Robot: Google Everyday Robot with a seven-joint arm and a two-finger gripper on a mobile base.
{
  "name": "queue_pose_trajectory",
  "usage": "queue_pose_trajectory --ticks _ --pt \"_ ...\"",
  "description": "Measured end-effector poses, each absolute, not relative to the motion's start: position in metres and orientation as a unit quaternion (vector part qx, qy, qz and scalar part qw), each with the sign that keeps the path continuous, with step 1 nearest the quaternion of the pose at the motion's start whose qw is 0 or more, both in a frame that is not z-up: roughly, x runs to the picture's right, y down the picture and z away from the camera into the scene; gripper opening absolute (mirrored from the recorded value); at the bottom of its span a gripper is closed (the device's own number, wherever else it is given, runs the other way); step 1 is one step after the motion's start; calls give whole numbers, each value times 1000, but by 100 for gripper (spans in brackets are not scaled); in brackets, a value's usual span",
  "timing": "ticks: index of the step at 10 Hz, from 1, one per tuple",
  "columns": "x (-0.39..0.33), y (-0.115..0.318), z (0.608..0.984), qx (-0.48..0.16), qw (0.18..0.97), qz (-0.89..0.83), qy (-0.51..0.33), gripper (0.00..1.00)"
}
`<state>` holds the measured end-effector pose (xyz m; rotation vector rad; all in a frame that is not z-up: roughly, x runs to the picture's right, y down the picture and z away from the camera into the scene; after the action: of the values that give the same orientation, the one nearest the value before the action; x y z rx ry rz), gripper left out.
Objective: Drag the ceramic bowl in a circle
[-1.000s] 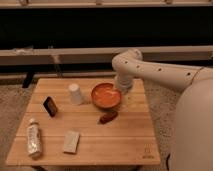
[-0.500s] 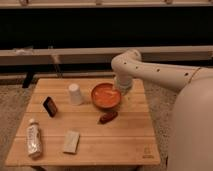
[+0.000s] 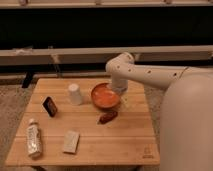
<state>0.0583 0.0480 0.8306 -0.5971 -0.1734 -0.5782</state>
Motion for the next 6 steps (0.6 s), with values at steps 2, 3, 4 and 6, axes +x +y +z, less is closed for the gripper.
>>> queue_pose_trajectory --ticks 2,3,4,6 --pt "49 50 839 -286 911 -285 -85 100" --pt "48 50 839 -286 910 -288 -83 100" --pt "48 52 840 -286 910 -291 -81 100" --pt "40 59 840 -284 907 -299 -79 100"
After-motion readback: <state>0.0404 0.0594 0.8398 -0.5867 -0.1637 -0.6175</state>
